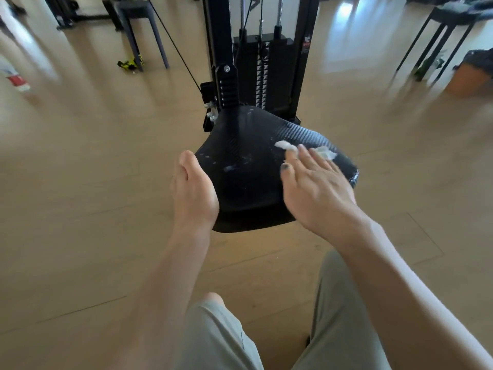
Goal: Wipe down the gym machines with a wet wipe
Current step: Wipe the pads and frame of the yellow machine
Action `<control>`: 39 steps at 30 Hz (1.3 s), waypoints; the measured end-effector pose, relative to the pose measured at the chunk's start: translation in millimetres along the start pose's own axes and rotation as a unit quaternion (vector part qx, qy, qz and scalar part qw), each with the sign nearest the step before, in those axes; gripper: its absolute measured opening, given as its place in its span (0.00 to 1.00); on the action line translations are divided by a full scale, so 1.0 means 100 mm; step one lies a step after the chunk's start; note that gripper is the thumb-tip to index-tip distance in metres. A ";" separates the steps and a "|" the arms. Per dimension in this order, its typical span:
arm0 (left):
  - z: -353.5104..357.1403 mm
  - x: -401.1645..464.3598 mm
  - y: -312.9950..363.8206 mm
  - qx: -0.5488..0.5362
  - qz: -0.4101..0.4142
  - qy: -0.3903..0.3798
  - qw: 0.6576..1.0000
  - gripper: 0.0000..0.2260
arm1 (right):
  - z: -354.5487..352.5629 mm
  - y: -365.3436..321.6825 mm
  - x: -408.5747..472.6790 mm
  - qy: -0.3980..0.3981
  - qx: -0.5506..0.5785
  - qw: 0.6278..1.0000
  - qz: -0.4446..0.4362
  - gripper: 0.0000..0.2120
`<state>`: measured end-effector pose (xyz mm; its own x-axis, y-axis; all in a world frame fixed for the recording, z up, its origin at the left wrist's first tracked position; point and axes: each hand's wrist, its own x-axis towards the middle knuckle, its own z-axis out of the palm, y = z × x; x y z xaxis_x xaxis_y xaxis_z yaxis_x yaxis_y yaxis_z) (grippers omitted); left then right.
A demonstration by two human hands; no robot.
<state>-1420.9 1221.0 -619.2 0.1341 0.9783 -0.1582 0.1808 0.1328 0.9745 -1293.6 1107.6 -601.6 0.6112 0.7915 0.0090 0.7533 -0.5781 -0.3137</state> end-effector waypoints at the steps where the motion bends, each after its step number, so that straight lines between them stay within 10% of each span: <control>1: 0.00 -0.01 0.01 -0.014 -0.008 0.007 1.000 0.17 | 0.06 -0.18 -0.04 0.000 0.004 0.999 -0.054 0.27; 7: -0.01 0.04 -0.04 -0.105 -0.050 0.007 0.993 0.21 | 0.06 -0.57 -0.28 -0.089 0.015 0.958 -0.273 0.25; 14: -0.02 0.04 -0.08 -0.060 -0.010 -0.008 0.998 0.31 | -0.20 0.32 0.10 -0.065 -0.044 0.991 -0.105 0.28; 22: -0.01 0.05 -0.06 -0.102 -0.031 0.013 0.994 0.26 | -0.06 -0.20 -0.37 -0.125 -0.030 0.933 -0.337 0.29; 39: 0.02 0.01 -0.04 -0.134 -0.036 0.070 0.988 0.24 | -0.12 -0.47 0.51 -0.267 -0.075 0.892 -0.358 0.27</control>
<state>-1419.8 1220.9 -623.1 -0.0101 0.9745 -0.2241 -0.0822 0.2226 0.9714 -1295.4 1172.7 -574.7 -0.2115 0.9271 -0.3095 0.9525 0.1245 -0.2781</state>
